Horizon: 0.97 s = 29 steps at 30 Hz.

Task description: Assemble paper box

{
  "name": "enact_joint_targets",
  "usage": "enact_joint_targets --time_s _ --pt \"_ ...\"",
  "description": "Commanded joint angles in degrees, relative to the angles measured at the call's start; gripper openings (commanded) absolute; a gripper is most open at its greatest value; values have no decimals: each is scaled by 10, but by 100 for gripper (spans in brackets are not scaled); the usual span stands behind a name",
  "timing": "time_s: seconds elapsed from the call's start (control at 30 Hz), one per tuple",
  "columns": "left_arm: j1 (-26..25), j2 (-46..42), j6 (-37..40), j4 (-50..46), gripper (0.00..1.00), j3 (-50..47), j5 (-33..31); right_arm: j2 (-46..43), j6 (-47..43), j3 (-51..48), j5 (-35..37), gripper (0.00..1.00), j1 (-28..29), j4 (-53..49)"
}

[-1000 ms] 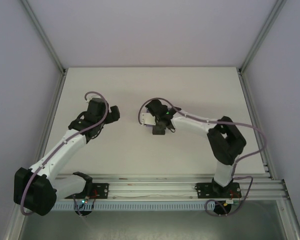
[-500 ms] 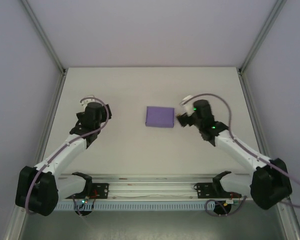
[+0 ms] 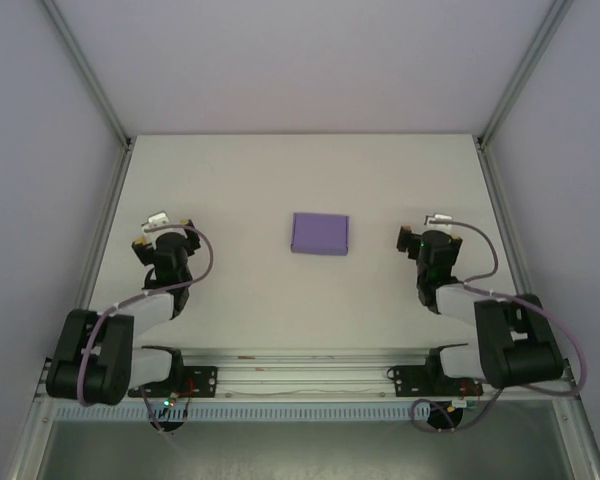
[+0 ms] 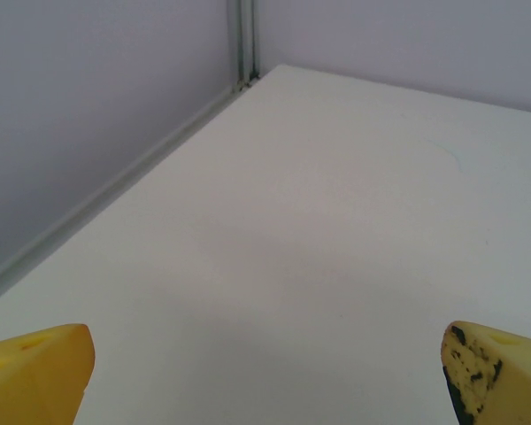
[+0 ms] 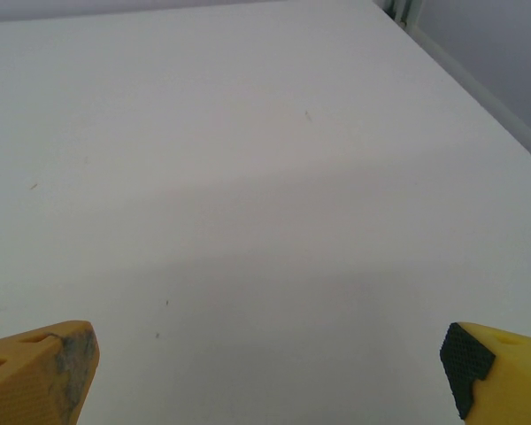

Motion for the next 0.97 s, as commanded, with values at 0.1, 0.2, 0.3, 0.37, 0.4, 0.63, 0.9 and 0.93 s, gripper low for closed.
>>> enact_joint_targets --time_s 0.1,0.2,0.3,0.37,0.4,0.63,0.9,0.93 --pt "14 97 49 130 100 15 93 110 48 18 -49 100 -57 175" --pt "23 140 54 206 100 2 111 96 70 40 -93 100 -85 99" --pt "27 127 43 149 100 21 117 83 68 50 -91 100 -85 58" --pt "27 133 48 166 100 17 115 94 68 39 -92 100 -85 101" --pt "27 127 44 147 100 21 116 89 68 43 -92 100 -85 85" --pt "27 130 45 156 100 19 115 88 67 44 -93 100 -85 82" --pt "27 127 45 151 100 20 116 87 67 44 -94 100 -85 79" --pt "27 128 45 151 100 21 116 87 67 43 -93 100 -85 79"
